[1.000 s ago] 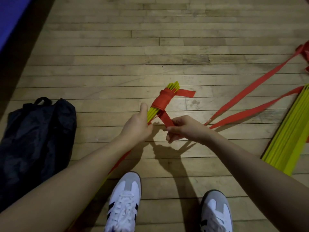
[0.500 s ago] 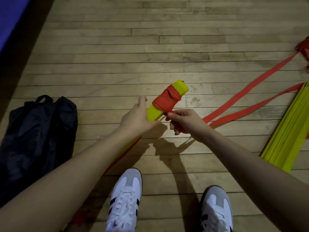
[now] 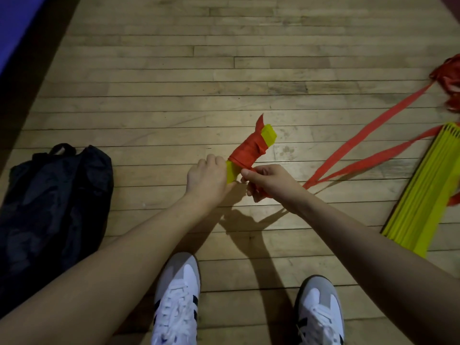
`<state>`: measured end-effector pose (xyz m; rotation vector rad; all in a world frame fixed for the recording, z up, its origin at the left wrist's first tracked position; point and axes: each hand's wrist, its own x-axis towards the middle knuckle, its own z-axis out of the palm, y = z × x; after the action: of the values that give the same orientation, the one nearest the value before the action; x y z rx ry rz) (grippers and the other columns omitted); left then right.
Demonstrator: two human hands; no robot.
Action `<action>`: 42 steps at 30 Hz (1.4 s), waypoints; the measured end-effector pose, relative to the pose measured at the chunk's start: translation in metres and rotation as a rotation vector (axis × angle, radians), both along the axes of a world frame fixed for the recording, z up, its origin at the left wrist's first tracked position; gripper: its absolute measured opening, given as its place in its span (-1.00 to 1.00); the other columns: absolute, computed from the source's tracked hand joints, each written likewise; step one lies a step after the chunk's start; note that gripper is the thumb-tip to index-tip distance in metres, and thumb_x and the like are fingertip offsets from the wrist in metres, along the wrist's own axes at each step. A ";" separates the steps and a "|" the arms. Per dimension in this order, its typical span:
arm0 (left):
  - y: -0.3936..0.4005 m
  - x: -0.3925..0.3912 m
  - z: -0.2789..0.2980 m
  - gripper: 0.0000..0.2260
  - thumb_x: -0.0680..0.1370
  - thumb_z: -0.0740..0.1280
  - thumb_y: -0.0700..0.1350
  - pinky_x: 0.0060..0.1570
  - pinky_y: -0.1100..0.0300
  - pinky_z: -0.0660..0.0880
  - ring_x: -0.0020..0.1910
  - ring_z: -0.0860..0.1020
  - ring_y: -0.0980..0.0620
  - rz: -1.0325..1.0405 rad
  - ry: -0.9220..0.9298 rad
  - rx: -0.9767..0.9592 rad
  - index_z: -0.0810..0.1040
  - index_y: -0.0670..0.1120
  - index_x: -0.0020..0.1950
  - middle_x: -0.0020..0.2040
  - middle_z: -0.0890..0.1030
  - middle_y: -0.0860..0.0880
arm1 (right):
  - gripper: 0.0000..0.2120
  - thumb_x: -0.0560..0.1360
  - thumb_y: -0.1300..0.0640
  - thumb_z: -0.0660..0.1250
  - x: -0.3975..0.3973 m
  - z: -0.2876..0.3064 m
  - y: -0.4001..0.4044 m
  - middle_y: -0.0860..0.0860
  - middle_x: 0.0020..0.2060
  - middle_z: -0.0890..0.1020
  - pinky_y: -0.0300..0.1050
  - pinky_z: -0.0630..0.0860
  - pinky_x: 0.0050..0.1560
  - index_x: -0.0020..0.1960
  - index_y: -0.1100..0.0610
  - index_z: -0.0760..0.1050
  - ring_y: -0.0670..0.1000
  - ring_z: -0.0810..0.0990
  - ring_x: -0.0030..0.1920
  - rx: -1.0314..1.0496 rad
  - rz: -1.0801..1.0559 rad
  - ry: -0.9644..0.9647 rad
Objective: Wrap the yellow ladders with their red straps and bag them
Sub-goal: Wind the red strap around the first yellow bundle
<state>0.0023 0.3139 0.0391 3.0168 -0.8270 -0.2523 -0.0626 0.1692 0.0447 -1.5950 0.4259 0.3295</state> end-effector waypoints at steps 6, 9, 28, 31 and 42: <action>0.004 -0.007 0.001 -0.60 0.56 0.22 0.09 0.03 0.08 0.37 0.12 0.45 -0.12 -0.157 0.004 -0.108 0.33 -0.14 0.27 0.20 0.35 -0.13 | -0.79 0.60 0.18 0.24 0.000 -0.008 -0.004 0.10 -0.40 0.51 -0.27 0.44 -0.41 -0.06 0.32 0.53 -0.07 0.46 -0.48 0.038 -0.092 0.045; 0.007 -0.005 0.000 -0.66 0.58 0.25 0.03 -0.09 0.05 0.46 0.00 0.50 -0.12 -0.094 0.213 -0.238 0.28 -0.09 0.27 0.14 0.39 -0.11 | -0.82 0.60 0.21 0.24 0.002 -0.009 -0.005 0.10 -0.41 0.50 -0.28 0.46 -0.42 -0.02 0.33 0.52 -0.07 0.47 -0.49 0.081 -0.119 0.049; 0.020 0.006 -0.013 -0.37 0.47 0.37 0.23 0.06 0.00 0.49 0.12 0.52 -0.10 0.179 0.447 -0.259 0.23 -0.07 0.36 0.20 0.45 -0.08 | -0.79 0.61 0.27 0.20 0.002 -0.013 -0.009 0.20 -0.24 0.61 -0.18 0.58 -0.20 0.09 0.43 0.49 0.10 0.62 -0.25 -0.032 0.059 0.084; 0.018 0.003 -0.013 -0.53 0.49 0.30 0.28 -0.12 0.14 0.39 0.04 0.50 -0.05 0.099 0.257 -0.124 0.45 -0.06 0.18 0.02 0.39 0.01 | -0.77 0.61 0.26 0.21 0.005 -0.012 -0.010 0.20 -0.25 0.62 -0.03 0.59 -0.08 0.08 0.45 0.50 0.13 0.63 -0.24 -0.072 0.087 0.090; 0.016 0.005 -0.013 -0.61 0.58 0.31 0.00 -0.11 0.03 0.56 -0.07 0.58 -0.12 0.258 0.223 -0.234 0.24 -0.07 0.30 0.04 0.56 -0.12 | -0.85 0.64 0.20 0.17 0.005 -0.005 -0.007 0.16 -0.24 0.65 -0.06 0.61 -0.17 0.12 0.23 0.47 0.15 0.66 -0.22 0.002 0.255 0.181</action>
<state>0.0076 0.3301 0.0262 2.7693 -0.4128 -0.4428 -0.0575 0.1624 0.0399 -1.6256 0.3599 0.6721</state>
